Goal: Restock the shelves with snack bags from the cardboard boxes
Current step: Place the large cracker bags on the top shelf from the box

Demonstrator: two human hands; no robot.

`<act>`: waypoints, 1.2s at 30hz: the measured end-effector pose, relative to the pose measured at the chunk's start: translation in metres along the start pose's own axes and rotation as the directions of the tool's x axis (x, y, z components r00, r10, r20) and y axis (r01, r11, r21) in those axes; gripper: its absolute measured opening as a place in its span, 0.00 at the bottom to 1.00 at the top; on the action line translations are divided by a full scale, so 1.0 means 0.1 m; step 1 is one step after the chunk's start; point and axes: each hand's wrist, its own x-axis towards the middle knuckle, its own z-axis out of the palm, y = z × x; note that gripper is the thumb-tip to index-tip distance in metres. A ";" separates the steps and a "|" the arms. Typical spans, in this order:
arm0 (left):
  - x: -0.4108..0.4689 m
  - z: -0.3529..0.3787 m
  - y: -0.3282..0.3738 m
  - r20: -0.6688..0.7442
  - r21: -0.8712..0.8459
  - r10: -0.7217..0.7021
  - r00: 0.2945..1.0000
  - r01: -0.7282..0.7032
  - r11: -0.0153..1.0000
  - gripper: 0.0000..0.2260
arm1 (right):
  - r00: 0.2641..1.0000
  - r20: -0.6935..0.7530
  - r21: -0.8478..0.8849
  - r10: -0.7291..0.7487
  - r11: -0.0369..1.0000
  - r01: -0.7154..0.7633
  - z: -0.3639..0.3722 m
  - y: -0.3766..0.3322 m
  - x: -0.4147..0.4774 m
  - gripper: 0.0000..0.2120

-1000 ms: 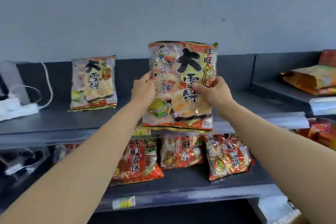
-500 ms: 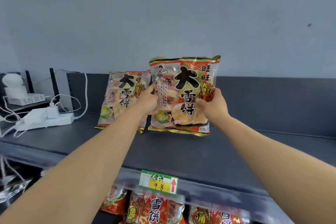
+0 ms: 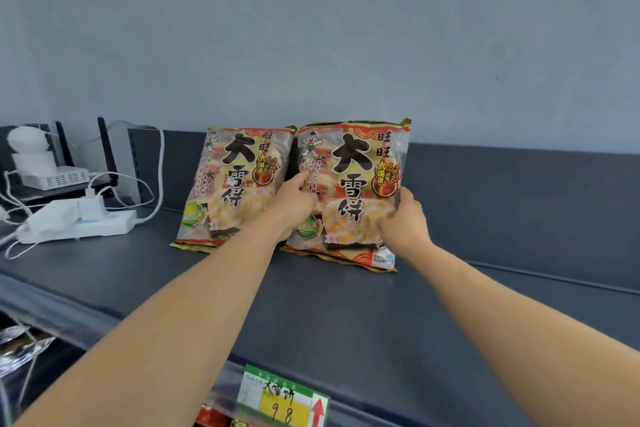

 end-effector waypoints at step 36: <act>-4.56 1.75 0.36 0.846 -0.209 0.449 0.289 -0.595 0.776 0.11 | 0.932 -0.329 -0.670 0.154 0.657 -0.346 -2.62 1.36 -4.87 0.14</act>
